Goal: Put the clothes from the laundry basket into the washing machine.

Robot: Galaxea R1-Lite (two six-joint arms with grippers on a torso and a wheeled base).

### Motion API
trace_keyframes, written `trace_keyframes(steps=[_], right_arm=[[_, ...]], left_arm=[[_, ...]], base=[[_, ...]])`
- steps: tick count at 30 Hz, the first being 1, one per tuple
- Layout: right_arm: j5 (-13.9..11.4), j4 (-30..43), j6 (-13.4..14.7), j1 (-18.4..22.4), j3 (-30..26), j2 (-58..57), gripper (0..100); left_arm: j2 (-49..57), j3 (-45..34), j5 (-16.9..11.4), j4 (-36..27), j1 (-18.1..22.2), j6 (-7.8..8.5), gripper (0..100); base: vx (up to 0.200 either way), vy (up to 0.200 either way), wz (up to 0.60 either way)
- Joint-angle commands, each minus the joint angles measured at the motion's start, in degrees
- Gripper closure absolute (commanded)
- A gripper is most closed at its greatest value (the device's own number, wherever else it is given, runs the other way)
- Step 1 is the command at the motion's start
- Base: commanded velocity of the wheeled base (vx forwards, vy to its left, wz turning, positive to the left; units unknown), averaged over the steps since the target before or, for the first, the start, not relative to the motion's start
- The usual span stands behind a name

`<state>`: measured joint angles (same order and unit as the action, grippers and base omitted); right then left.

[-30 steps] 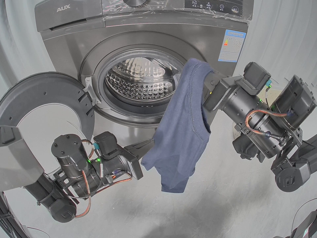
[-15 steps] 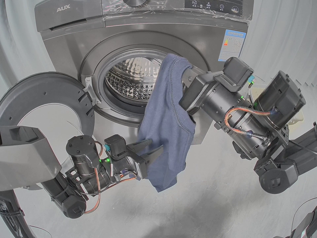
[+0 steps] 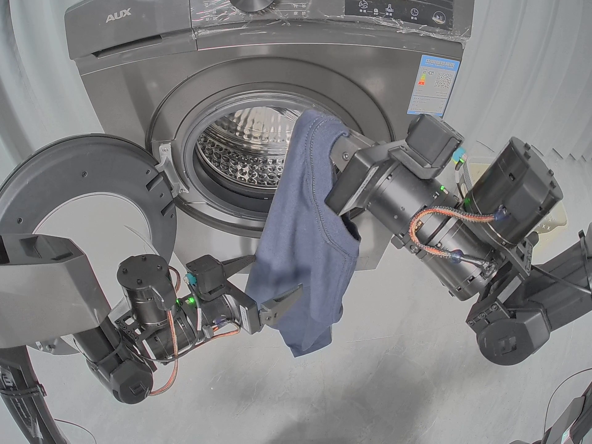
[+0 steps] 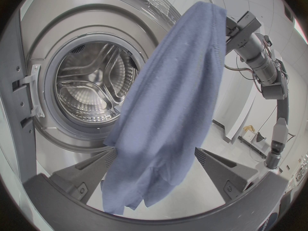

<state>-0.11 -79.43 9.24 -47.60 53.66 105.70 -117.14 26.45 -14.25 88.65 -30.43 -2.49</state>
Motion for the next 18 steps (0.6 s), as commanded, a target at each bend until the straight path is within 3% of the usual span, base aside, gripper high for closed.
trace_keyframes(steps=[1,8,18], right_arm=[[0.0,0.0,0.0,-0.5,-0.1,0.2,100],[0.0,-0.3,0.0,-1.1,-0.5,0.2,100],[-0.1,-0.3,0.0,-1.2,-0.6,0.9,100]], left_arm=[[-2.6,2.6,-0.3,0.0,2.4,0.90,0],[-5.5,6.3,-1.0,-0.1,4.0,1.08,0],[-8.2,7.8,-8.7,0.0,3.1,1.34,0]], base=[[0.000,0.000,0.00],[0.000,0.000,0.00],[0.000,0.000,0.00]])
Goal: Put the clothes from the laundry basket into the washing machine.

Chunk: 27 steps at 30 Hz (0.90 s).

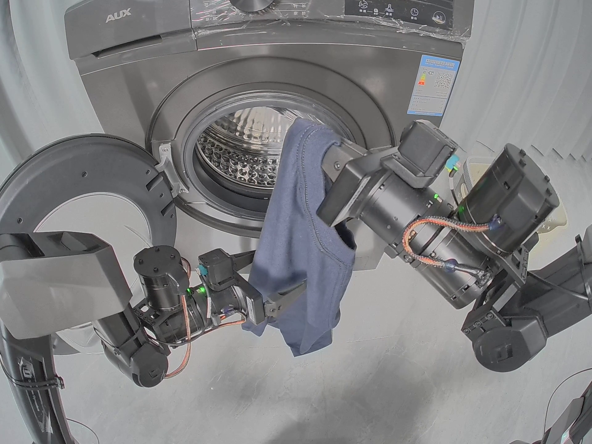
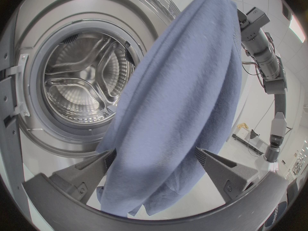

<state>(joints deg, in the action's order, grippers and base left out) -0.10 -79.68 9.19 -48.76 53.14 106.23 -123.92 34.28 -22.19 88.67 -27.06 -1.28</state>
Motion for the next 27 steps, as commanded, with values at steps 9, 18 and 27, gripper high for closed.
trace_keyframes(steps=[9,18,27], right_arm=[[-0.1,0.0,-0.1,-0.6,-0.1,0.8,100],[-0.1,-0.1,0.0,-1.5,-0.1,1.2,100],[-0.1,-0.9,-0.1,-2.1,-0.1,1.6,100]], left_arm=[[-3.5,4.0,-1.6,-0.1,-0.6,-0.04,0],[-8.2,9.1,-0.4,-0.1,0.1,0.05,0],[-11.4,13.1,0.7,-0.2,-0.4,-0.04,0]], base=[[0.000,0.000,0.00],[0.000,0.000,0.00],[0.000,0.000,0.00]])
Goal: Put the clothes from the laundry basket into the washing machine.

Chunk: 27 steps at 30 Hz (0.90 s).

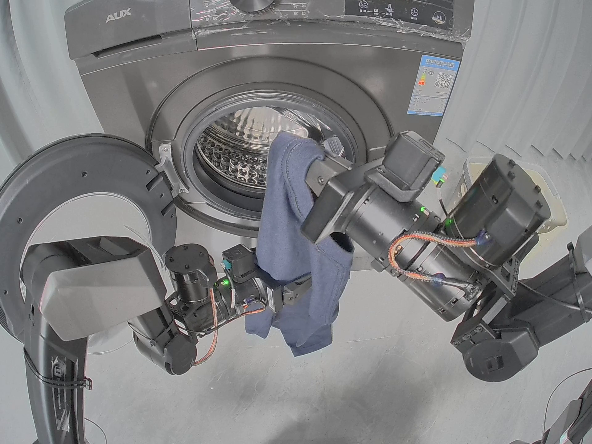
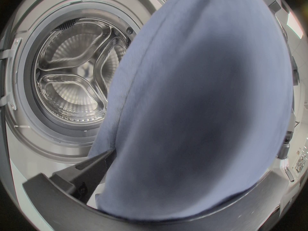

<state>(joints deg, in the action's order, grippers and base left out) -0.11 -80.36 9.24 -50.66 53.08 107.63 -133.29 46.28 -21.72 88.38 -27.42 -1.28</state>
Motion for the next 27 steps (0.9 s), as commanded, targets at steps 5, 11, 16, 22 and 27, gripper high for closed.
trace_keyframes(steps=[5,11,16,22,27], right_arm=[[0.0,-0.3,0.0,-0.1,0.0,0.0,100],[0.1,-0.6,0.0,2.0,-0.3,-0.7,100],[0.1,-0.7,0.0,6.0,-1.2,-0.7,100],[0.0,-1.5,-0.5,6.2,-5.9,-0.3,100],[-0.2,-1.5,-0.6,5.7,-9.7,-0.4,100]], left_arm=[[-3.4,1.4,0.2,0.3,-0.1,-0.13,100],[-0.8,0.8,0.4,0.3,1.7,-0.65,100],[5.9,-6.5,1.4,0.3,2.7,-0.57,100],[16.6,-13.3,2.9,0.3,3.1,-1.27,100],[23.2,-16.5,4.8,0.3,4.6,-1.27,100]], base=[[0.000,0.000,0.00],[0.000,0.000,0.00],[0.000,0.000,0.00],[0.000,0.000,0.00],[0.000,0.000,0.00]])
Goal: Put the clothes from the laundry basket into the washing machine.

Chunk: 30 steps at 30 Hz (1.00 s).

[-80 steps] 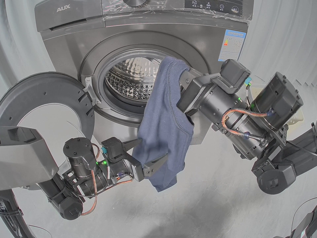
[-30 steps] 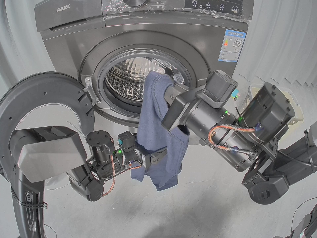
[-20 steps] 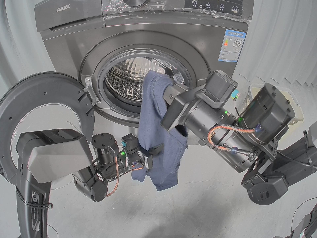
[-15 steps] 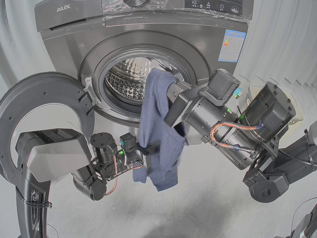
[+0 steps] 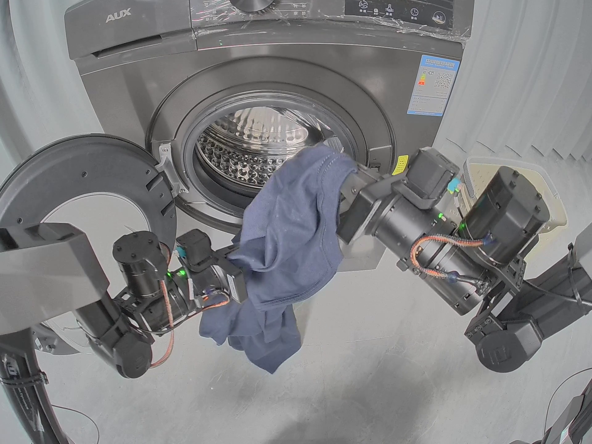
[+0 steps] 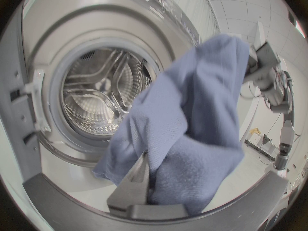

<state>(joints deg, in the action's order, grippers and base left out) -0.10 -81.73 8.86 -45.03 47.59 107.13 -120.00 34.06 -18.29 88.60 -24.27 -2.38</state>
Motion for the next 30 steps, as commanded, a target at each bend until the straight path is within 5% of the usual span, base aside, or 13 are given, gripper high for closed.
trace_keyframes(steps=[1,7,18,21,22,26,29,30], right_arm=[[-0.2,-0.1,-0.2,-0.1,-4.7,0.1,100],[-0.5,0.0,-1.0,-0.7,-10.7,0.4,100],[-0.3,-0.1,-1.1,-1.7,-12.5,2.3,100],[-0.4,-0.2,-1.1,-1.7,-13.1,2.4,100],[-0.4,-0.2,-1.1,-1.7,-13.1,2.4,0],[-0.2,-0.2,-1.1,-1.7,-14.3,1.9,0],[-0.7,0.0,-1.5,-1.6,-18.7,0.4,0],[-1.7,0.5,-2.4,-1.6,-24.1,-2.1,0]], left_arm=[[10.8,-4.4,1.6,0.1,1.4,-0.26,100],[15.2,-3.5,3.0,0.0,1.3,-1.40,100],[16.8,-2.8,3.4,0.1,1.6,-1.67,100],[18.8,-2.9,3.3,0.1,1.3,-3.25,100],[19.0,-3.0,3.3,0.1,1.3,-3.86,100],[21.0,-4.4,3.3,0.1,0.9,-7.29,100],[21.7,-5.6,3.3,0.1,0.5,-7.64,100],[22.2,-6.3,3.2,0.1,0.4,-7.64,100]], base=[[0.000,0.000,0.00],[0.000,0.000,0.00],[0.000,0.000,0.00],[0.000,0.000,0.00],[0.000,0.000,0.00],[0.000,0.000,0.00],[0.000,0.000,0.00],[0.000,0.000,0.00]])
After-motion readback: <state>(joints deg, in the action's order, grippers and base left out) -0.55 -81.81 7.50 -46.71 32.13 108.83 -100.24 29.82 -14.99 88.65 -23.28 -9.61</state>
